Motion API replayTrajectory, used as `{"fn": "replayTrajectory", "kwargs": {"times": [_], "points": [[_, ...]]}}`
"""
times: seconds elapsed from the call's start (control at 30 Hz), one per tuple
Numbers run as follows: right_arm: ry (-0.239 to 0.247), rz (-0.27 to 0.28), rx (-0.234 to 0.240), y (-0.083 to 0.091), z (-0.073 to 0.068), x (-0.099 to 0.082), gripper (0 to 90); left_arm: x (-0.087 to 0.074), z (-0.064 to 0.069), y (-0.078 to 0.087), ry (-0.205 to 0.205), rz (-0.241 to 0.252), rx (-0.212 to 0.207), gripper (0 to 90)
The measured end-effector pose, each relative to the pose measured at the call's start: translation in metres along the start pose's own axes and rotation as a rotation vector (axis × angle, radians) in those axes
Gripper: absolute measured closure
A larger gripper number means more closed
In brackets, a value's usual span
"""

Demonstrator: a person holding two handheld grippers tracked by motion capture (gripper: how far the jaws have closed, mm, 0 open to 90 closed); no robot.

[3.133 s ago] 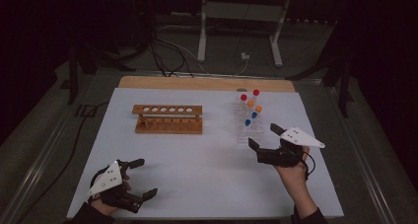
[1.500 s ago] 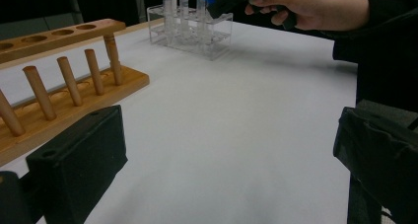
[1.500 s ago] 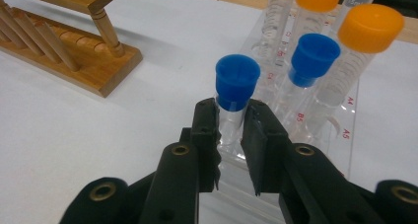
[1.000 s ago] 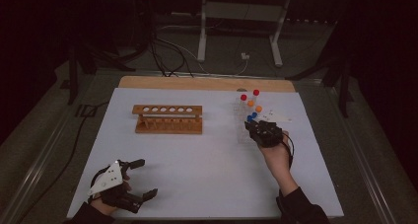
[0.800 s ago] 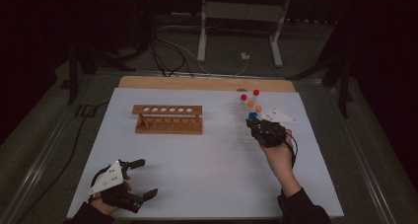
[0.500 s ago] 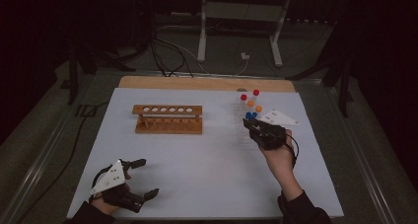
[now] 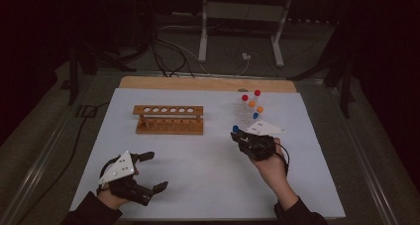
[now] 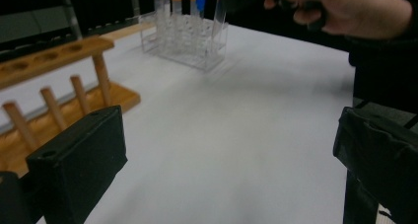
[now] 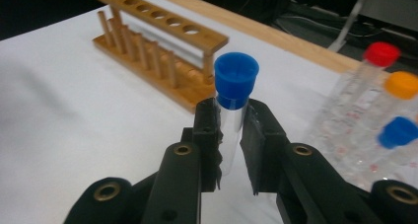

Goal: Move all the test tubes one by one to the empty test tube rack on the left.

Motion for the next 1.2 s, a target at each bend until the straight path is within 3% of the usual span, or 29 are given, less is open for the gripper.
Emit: {"fn": "replayTrajectory", "kwargs": {"times": [0.27, 0.7, 1.03, 1.2], "points": [[0.022, -0.009, 0.043, 0.000, -0.014, -0.003, 77.2, 0.027, 0.000, -0.025, -0.020, -0.013, -0.028, 0.5], [0.052, -0.023, 0.104, -0.003, -0.032, -0.004, 77.3, 0.060, 0.003, -0.060, -0.009, 0.002, -0.052, 1.5], [0.069, -0.023, 0.144, -0.003, -0.043, -0.003, 77.2, 0.079, 0.010, -0.082, -0.015, 0.032, -0.078, 10.2], [0.073, -0.018, 0.154, -0.002, -0.047, -0.001, 77.2, 0.084, 0.014, -0.094, -0.026, 0.025, -0.063, 16.0]]}}
Point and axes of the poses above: each handheld gripper's, and its own axes: y roughly backward along the jaws, x roughly out of its top, z roughly to its right, the point moved 3 cm from there along -y, roughly forward along the jaws, and after that the axes turned 4 degrees about y, right-handed, at the moved point
